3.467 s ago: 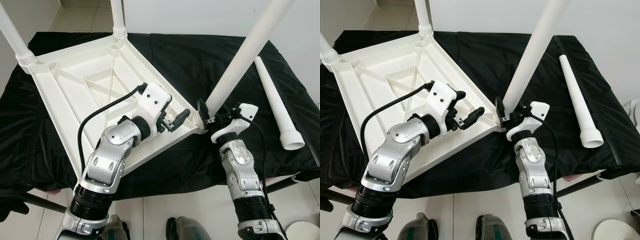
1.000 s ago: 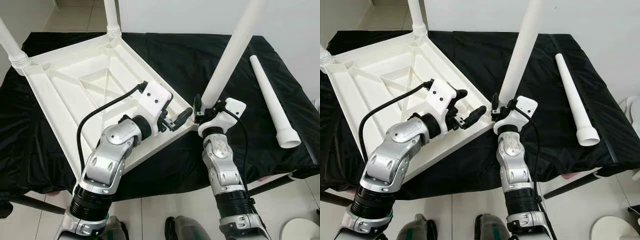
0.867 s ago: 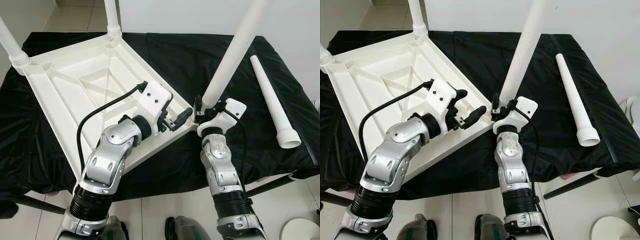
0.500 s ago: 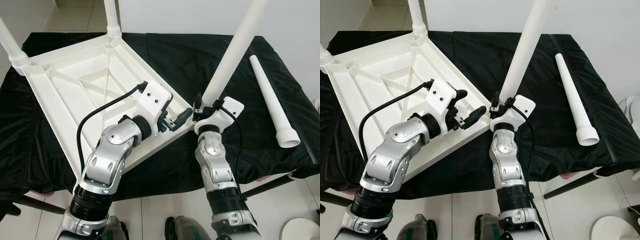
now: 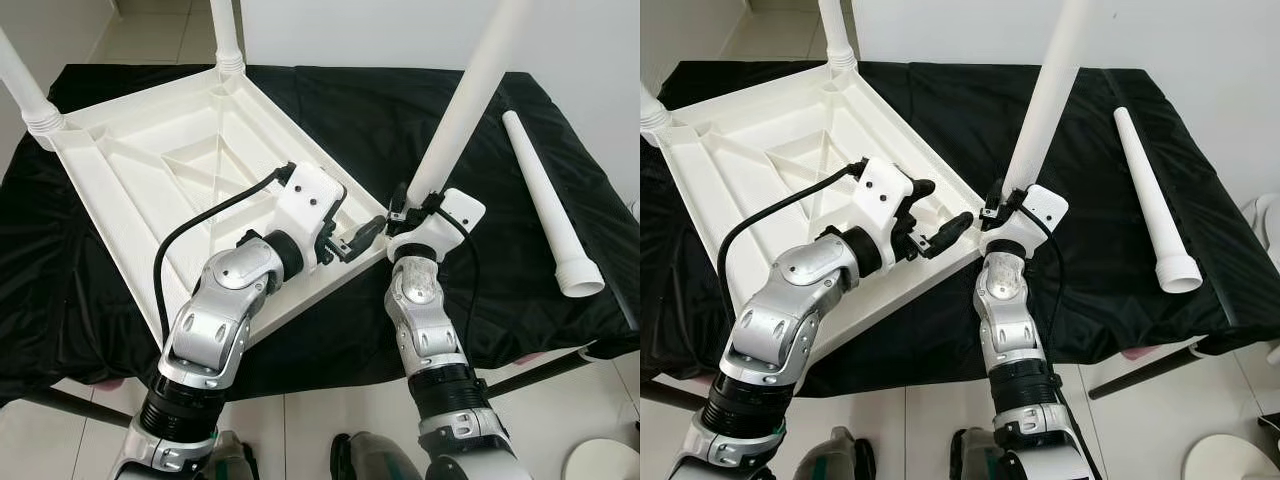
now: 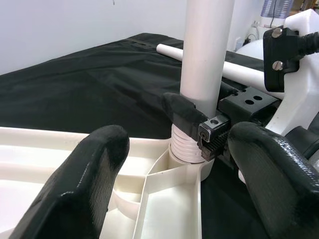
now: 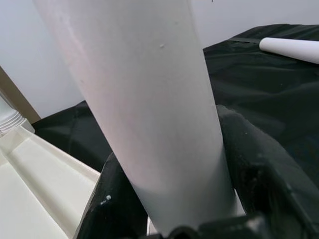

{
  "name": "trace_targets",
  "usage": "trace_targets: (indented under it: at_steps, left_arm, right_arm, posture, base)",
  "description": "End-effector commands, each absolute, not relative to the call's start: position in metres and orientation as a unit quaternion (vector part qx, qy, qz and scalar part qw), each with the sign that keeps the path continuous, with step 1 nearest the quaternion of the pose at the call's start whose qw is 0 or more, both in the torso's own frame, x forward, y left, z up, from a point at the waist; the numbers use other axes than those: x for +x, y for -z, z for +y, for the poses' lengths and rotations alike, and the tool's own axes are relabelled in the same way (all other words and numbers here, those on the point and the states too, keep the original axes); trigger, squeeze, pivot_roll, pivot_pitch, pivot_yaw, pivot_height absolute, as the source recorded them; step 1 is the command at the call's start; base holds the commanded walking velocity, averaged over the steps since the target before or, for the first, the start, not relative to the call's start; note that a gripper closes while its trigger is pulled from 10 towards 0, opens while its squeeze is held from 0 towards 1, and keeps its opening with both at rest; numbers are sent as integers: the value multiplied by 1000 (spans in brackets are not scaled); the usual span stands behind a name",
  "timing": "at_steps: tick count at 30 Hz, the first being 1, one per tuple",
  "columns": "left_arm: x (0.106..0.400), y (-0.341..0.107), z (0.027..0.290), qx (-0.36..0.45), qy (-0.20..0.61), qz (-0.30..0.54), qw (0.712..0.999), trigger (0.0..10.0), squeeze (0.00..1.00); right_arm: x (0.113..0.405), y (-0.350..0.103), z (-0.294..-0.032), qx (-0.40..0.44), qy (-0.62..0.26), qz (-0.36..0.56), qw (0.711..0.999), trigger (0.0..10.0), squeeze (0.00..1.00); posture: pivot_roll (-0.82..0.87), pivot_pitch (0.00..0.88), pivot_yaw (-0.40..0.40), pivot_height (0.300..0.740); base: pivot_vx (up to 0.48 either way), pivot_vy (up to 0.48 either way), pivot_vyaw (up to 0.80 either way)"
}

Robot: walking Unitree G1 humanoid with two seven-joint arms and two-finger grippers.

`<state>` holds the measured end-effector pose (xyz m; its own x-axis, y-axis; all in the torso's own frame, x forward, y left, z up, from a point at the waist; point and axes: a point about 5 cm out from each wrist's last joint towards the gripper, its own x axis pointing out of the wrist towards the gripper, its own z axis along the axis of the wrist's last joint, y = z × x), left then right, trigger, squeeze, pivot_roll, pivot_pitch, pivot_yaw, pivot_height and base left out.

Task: Building children table

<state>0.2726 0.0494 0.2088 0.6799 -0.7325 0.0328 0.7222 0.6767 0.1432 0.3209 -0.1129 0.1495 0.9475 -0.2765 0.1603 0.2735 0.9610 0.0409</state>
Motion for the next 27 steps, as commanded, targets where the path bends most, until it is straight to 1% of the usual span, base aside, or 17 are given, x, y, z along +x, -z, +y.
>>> trace_targets:
  at_steps: [1, 8, 20, 22, 27]
  left_arm:
    - [272, -213, 46, 57, 386, -51, 919, 10000, 0]
    - [272, -213, 44, 55, 389, -50, 918, 10000, 0]
    - [274, -214, 37, 55, 414, -53, 907, 10000, 0]
    - [275, -215, 36, 57, 422, -53, 903, 10000, 0]
    - [277, -216, 33, 60, 432, -56, 898, 10000, 0]
  right_arm:
    - [319, -129, -125, -6, 172, -35, 985, 10000, 0]
    - [319, -129, -128, -7, 180, -37, 983, 10000, 0]
    - [314, -130, -148, 8, 253, -45, 966, 10000, 0]
    - [312, -130, -153, 11, 273, -44, 961, 10000, 0]
    - [312, -129, -155, 12, 281, -44, 959, 10000, 0]
  posture:
    - [-107, 85, -8, 740]
    - [-120, 82, -3, 740]
    - [-165, 70, 38, 740]
    - [-184, 65, 58, 740]
    - [-194, 61, 70, 740]
  base:
    - [0, 0, 0]
    - [0, 0, 0]
    - [0, 0, 0]
    - [0, 0, 0]
    - [0, 0, 0]
